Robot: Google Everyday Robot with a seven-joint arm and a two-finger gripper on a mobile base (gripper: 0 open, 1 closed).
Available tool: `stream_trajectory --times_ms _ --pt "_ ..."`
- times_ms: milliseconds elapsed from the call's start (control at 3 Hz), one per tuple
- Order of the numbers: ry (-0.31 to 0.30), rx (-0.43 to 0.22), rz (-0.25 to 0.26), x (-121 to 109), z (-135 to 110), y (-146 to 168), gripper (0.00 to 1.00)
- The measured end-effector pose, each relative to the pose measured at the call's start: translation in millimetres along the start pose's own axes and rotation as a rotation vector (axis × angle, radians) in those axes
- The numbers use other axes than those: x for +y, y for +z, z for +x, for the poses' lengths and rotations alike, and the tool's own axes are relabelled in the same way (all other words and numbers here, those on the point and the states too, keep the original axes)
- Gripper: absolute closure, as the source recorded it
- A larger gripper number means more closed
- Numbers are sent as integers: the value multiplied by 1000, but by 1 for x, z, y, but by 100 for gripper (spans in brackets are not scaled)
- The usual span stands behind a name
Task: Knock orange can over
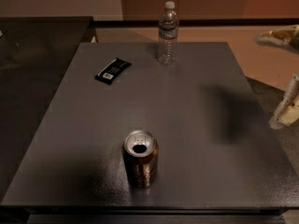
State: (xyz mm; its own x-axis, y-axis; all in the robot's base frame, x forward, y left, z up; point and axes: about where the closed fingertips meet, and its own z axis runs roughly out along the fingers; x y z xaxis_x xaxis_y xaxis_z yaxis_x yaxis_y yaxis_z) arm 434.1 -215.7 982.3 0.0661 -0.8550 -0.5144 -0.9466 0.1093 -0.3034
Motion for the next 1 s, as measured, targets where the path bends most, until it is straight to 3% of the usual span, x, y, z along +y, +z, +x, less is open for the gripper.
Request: stream_trajectory --times_ms 333,667,1000 --pt "-139 -29 -129 6 -47 38 0" --pt "-499 -89 -386 7 -124 115 0" --pt "-825 -185 -475 -38 -168 204 0"
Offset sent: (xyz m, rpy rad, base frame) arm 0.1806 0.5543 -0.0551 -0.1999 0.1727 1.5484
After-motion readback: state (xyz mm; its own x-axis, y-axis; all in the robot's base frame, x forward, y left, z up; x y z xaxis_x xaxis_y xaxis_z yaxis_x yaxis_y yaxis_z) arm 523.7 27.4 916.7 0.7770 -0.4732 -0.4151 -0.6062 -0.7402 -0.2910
